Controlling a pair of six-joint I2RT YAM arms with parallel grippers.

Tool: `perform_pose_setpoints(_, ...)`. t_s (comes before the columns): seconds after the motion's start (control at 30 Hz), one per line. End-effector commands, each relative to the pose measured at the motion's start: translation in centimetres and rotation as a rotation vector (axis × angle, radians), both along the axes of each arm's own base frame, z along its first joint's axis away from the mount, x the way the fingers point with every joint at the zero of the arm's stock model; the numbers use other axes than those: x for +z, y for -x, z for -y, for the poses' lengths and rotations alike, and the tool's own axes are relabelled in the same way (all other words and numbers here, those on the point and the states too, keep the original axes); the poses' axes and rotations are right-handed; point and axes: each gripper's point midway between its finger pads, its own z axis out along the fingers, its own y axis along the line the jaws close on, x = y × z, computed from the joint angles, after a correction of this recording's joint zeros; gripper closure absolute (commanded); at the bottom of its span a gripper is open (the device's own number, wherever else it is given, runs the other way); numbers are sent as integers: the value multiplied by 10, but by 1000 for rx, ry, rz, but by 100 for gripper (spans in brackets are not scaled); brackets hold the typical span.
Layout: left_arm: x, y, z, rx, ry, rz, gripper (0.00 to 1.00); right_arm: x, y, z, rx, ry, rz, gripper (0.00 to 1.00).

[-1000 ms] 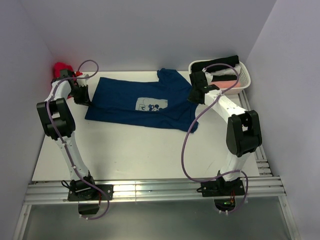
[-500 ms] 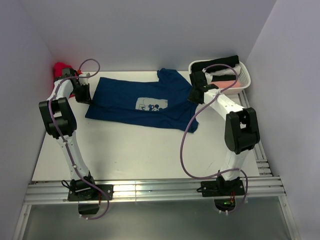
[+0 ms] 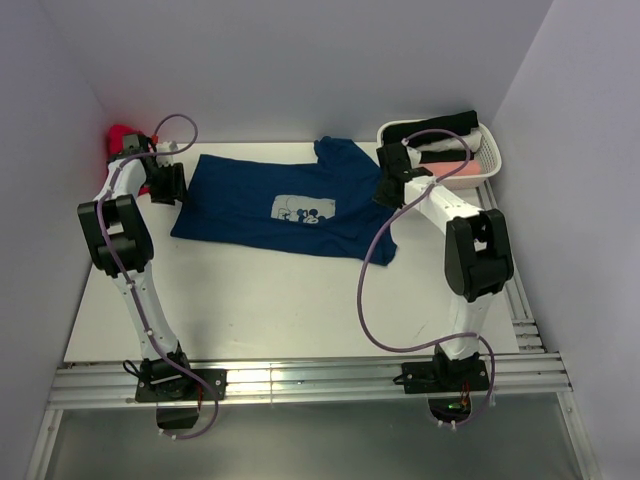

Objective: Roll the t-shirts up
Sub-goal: Fold the tshirt

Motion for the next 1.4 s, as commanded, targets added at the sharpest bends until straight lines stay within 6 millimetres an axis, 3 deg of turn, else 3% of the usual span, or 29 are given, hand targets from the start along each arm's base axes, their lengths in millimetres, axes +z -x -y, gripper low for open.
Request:
perform_pose_setpoints(0.0,36,-13,-2,11,-17,109,43,10,-18,2,2,2,43,100)
perform_pose_setpoints(0.27,43,7,3,-31,-26,101,47,-3,-25,1,2,3,9,100)
perform_pose_setpoints(0.4,32,26,4,-42,-41,76,47,-3,-34,3,-4,5,18,100)
perform_pose_setpoints(0.7,10,47,4,-45,-67,41,49,-13,-44,14,-25,29,-17,100)
perform_pose_setpoints(0.8,5,50,2,-42,-72,36,50,-14,-46,15,-22,36,-23,88)
perform_pose_setpoints(0.83,5,50,3,-43,-75,37,50,-13,-46,16,-23,38,-22,78)
perform_pose_setpoints(0.93,5,51,1,-42,-84,40,49,-8,-45,14,-18,29,-14,61)
perform_pose_setpoints(1.03,5,51,2,-46,-83,41,50,3,-39,13,-16,16,5,54)
perform_pose_setpoints(1.17,10,51,3,-50,-80,56,50,18,-18,-4,19,-32,31,56)
perform_pose_setpoints(1.37,13,49,6,-57,-66,61,50,5,19,-46,78,-88,14,58)
